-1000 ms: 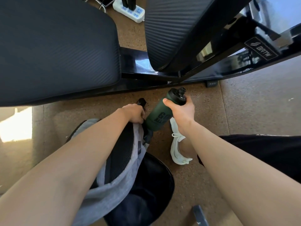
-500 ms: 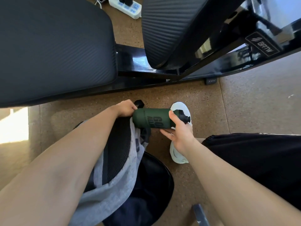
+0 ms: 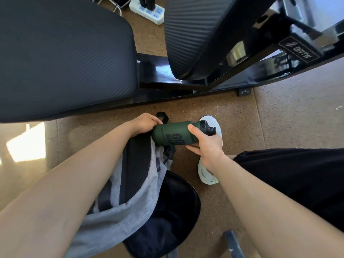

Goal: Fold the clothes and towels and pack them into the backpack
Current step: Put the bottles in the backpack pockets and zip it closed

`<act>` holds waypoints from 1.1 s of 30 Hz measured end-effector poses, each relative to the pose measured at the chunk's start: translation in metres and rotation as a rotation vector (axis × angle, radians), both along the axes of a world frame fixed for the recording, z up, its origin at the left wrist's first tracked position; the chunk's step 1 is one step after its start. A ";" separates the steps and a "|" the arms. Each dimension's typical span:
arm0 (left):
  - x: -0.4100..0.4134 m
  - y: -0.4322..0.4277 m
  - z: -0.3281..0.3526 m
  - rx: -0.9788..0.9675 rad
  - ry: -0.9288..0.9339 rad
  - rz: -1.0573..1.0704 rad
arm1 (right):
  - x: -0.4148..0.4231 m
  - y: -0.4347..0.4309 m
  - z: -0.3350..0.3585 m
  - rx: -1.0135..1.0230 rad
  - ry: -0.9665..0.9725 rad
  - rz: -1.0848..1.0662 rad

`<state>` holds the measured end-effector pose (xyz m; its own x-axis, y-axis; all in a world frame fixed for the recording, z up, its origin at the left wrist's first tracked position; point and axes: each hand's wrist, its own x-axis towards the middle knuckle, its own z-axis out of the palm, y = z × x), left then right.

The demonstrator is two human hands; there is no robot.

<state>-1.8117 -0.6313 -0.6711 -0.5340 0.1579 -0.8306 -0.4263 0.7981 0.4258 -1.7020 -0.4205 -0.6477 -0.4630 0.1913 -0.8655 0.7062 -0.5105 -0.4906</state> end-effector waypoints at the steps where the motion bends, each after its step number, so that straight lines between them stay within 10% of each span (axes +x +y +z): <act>1: 0.004 0.000 0.012 0.009 0.019 -0.004 | 0.000 0.000 0.001 0.000 -0.005 0.006; 11: 0.117 0.048 0.157 -0.136 0.396 -0.066 | -0.015 -0.009 0.023 0.119 0.012 0.088; 15: 0.194 0.083 0.165 0.026 0.115 0.309 | -0.024 -0.018 0.035 0.159 0.045 0.129; 22: 0.223 0.108 0.097 0.130 -0.258 1.756 | -0.033 -0.030 0.047 0.246 0.116 0.247; 33: 0.169 0.035 0.103 -0.028 0.267 1.836 | -0.048 -0.041 0.052 0.442 0.314 0.469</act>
